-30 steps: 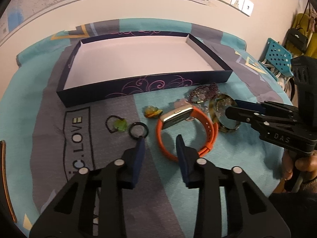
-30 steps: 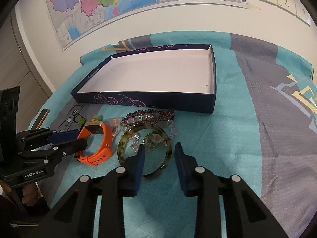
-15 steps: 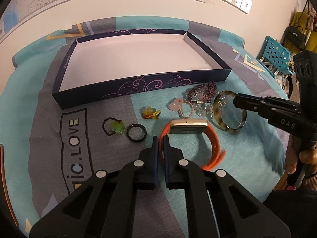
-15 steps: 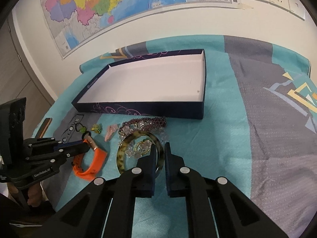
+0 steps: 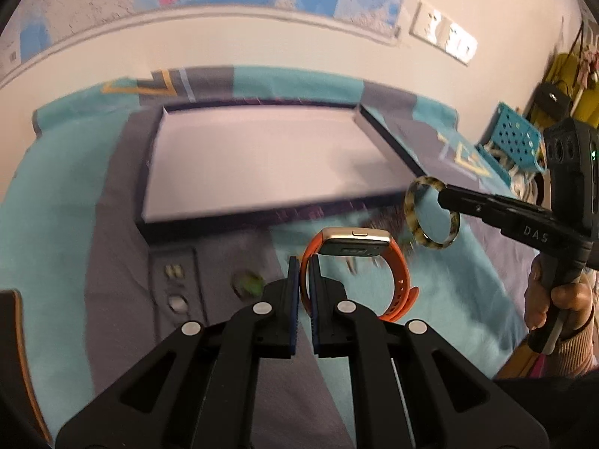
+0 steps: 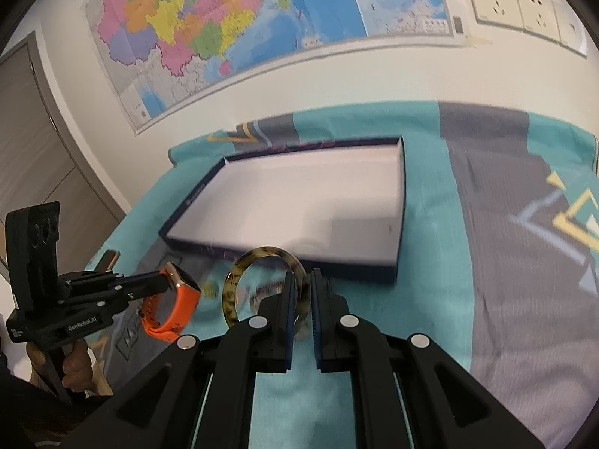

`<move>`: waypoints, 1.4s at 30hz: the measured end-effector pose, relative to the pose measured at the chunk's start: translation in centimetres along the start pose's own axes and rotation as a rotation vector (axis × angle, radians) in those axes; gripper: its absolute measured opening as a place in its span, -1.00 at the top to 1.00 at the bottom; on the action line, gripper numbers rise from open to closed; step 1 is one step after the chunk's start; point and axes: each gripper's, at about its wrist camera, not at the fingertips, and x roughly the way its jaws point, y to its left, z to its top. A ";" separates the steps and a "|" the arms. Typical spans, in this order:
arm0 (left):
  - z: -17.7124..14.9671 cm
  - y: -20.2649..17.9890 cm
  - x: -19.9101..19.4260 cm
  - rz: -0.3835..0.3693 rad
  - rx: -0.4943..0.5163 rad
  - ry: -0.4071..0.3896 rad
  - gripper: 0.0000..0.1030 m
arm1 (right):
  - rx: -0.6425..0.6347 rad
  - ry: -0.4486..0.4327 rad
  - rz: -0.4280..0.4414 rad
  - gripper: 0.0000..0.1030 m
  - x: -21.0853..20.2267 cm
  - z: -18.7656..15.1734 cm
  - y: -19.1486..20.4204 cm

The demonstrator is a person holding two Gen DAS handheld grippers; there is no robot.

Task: Organize jewelry
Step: 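Grasp the orange smartwatch with the left gripper while the right gripper grasps the tortoiseshell bangle, then carry watch and bangle into the white box and open both grippers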

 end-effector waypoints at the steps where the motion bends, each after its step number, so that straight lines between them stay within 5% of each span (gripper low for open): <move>1: 0.7 0.4 -0.2 0.009 -0.006 -0.013 0.89 | -0.006 -0.006 0.000 0.87 0.1 0.6 0.1; 11: 7.7 4.2 1.2 0.089 -0.072 -0.086 0.89 | -0.001 0.010 -0.011 0.87 5.5 6.7 -0.7; 27: 13.3 7.2 10.5 0.163 -0.121 0.026 0.89 | 0.046 0.121 -0.096 0.87 14.6 11.9 -2.1; 42: 14.5 8.4 15.1 0.214 -0.146 0.148 0.85 | 0.078 0.151 -0.161 0.76 16.2 12.3 -3.0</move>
